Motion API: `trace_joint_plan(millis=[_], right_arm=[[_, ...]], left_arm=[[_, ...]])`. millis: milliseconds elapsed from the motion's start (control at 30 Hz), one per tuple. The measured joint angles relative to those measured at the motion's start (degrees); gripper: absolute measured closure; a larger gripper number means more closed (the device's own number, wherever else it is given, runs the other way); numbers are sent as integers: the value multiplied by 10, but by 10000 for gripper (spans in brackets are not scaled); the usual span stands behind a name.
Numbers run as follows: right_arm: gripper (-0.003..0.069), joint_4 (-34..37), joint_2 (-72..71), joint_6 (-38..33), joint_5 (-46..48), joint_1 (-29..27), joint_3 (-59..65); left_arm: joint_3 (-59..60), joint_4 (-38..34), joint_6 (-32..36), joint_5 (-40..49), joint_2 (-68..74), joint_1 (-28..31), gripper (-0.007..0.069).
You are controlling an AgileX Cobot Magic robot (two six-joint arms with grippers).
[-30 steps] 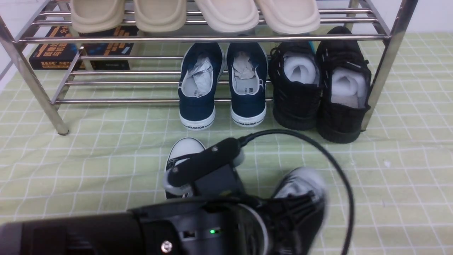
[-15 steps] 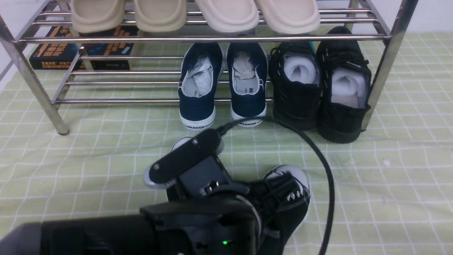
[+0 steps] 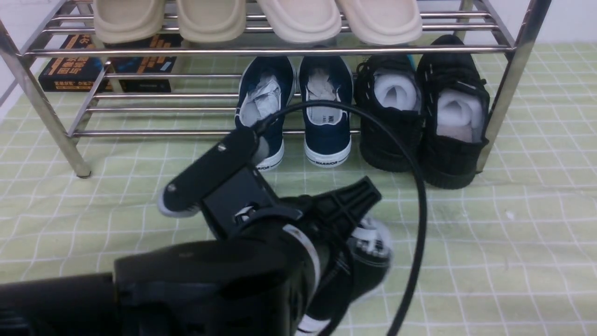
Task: Take the shoes off the shelf with your hand from the green coffee tablecloth.
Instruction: 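Set the held shoe down on the floor in front of the rack with the left gripper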
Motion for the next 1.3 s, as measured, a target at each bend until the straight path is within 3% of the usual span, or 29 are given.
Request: trace_joint_plan(millis=[167,367,533,667,867,900,1033,1167,1300], right_arm=[[419,0,0,0,0,0,0],[419,0,0,0,0,0,0],[419,0,0,0,0,0,0],[419,0,0,0,0,0,0],[419,0,0,-1,0,0,0],[419,0,0,-1,0,0,0],[419,0,0,-1,0,0,0],[419,0,0,-2,0,0,0],[419,0,0,-2,0,0,0]], left_arm=[[-4,27,-19,2,24,0,593],[-5,93,-85,-91,34,0,592],[-5,88,-85,-149,38,0,592],[-5,32,-13,-176,38,0,583],[-5,-146,191,-153,38,0,514],[-5,-152,197,-150,38,0,510],[-5,-237,310,-119,38,0,386],[-6,-261,350,-100,37,0,268],[-28,-263,381,-44,25,0,237]])
